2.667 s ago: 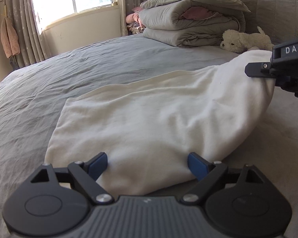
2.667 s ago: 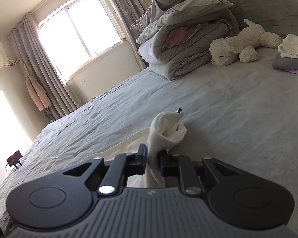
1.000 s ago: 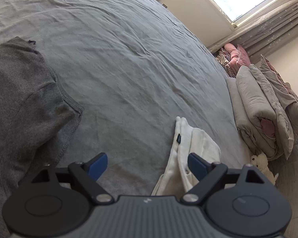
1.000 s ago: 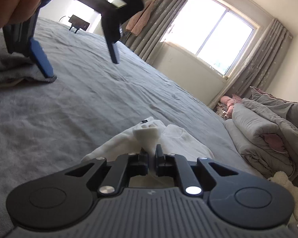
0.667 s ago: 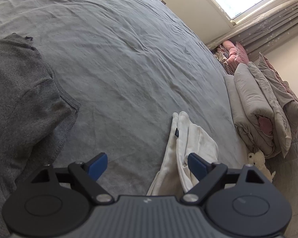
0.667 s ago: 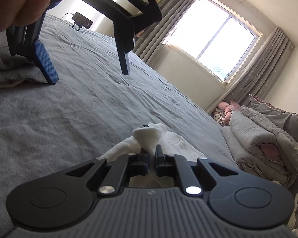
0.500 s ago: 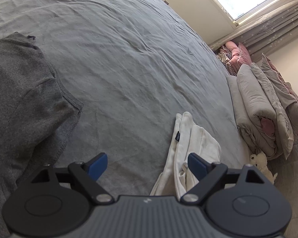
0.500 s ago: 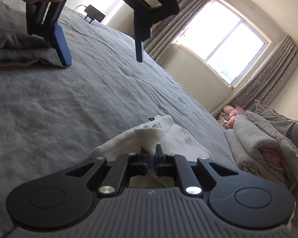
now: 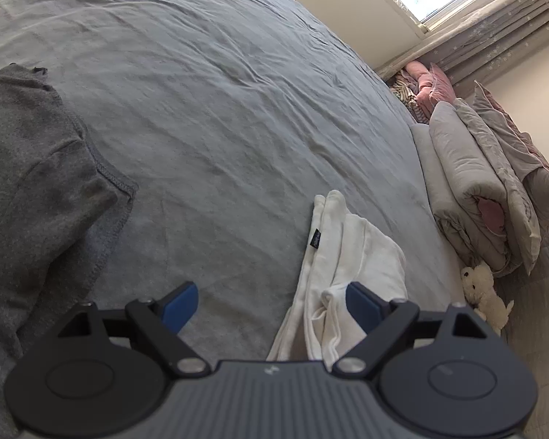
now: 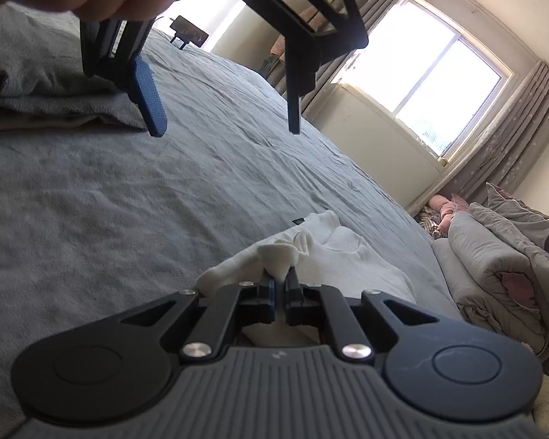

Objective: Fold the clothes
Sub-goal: 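Fold the side edge over the sweatshirt body with the right gripper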

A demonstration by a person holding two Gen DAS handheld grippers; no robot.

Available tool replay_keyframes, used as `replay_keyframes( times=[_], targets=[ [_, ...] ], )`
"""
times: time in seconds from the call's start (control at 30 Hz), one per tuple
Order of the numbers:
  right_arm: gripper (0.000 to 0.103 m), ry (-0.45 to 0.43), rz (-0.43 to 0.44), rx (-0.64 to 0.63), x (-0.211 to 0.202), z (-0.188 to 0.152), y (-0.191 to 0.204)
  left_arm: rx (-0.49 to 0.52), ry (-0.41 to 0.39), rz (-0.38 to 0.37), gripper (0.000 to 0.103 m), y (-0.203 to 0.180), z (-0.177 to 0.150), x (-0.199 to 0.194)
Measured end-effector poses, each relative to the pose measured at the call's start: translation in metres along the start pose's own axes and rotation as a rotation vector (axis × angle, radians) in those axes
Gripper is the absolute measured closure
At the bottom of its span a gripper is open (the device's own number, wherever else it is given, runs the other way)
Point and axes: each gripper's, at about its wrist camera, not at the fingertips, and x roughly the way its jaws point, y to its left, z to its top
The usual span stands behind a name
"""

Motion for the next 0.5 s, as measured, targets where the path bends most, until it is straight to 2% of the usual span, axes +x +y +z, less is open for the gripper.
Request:
replay_keyframes(
  times=[0.1,0.27,0.4,0.5],
  targets=[
    [0.096,-0.023,0.000,0.024,-0.003,0.005,-0.006,0.016,0.006,0.006,0.014,-0.003,-0.002,0.002],
    [0.094,0.030,0.037,-0.083,0.013,-0.004,0.014,0.043,0.018,0.014,0.014,-0.006,-0.006,0.006],
    [0.093,0.041,0.055,-0.082,0.017,-0.003,0.011,0.062,0.027,0.020,0.014,-0.008,-0.009,0.010],
    [0.088,0.033,0.048,-0.102,0.012,-0.004,0.016,0.076,0.033,0.025,0.014,-0.010,-0.011,0.012]
  ],
)
